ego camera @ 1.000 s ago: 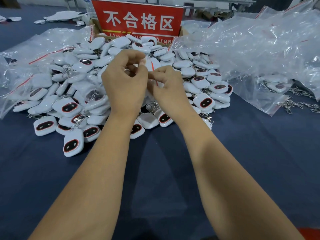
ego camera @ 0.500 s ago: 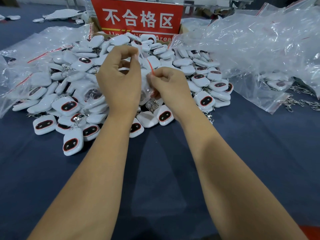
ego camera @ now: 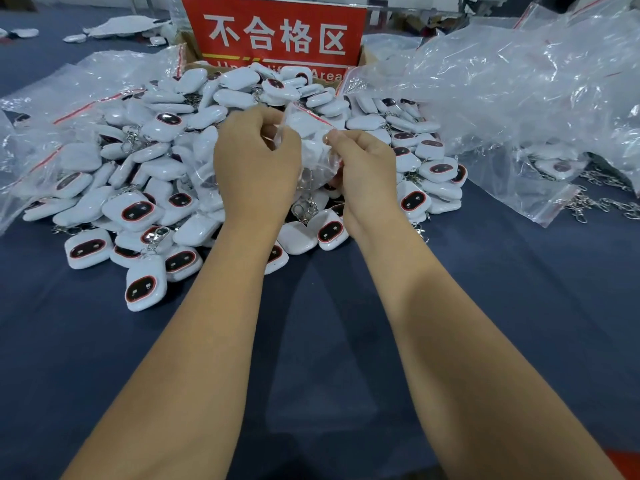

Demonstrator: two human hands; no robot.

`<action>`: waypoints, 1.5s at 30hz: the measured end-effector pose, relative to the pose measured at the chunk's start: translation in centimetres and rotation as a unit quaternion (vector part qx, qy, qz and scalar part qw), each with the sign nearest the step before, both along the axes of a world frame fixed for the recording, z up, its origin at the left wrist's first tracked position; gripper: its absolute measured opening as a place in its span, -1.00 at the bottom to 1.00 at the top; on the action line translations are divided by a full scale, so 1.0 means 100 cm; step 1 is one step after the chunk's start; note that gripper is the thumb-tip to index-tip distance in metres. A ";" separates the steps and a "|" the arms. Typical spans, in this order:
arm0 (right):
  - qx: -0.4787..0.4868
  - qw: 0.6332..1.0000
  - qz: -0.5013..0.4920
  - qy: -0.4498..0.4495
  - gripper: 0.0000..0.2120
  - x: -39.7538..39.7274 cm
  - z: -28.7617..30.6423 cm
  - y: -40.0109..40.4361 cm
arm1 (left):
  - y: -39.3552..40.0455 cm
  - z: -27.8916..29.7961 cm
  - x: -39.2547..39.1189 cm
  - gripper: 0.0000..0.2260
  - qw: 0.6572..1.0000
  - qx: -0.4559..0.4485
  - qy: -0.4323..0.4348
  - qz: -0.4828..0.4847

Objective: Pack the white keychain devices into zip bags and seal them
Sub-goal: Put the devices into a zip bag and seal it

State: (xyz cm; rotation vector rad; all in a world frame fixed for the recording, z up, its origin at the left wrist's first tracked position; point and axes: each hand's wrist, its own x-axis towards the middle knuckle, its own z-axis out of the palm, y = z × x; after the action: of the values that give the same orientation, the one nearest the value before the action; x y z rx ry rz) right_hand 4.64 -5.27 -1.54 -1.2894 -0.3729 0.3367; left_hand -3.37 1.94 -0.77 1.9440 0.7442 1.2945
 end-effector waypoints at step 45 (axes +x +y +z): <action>-0.380 0.782 0.094 -0.485 -0.50 0.005 -0.008 0.010 | 0.031 -0.015 0.005 -0.71 0.996 -0.057 0.056 0.029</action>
State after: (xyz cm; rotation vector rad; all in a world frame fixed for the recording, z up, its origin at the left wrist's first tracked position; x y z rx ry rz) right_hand 5.11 -4.29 -2.35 -2.1912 -1.3534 -0.0788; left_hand -2.88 5.08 -2.23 1.9270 0.9169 1.1573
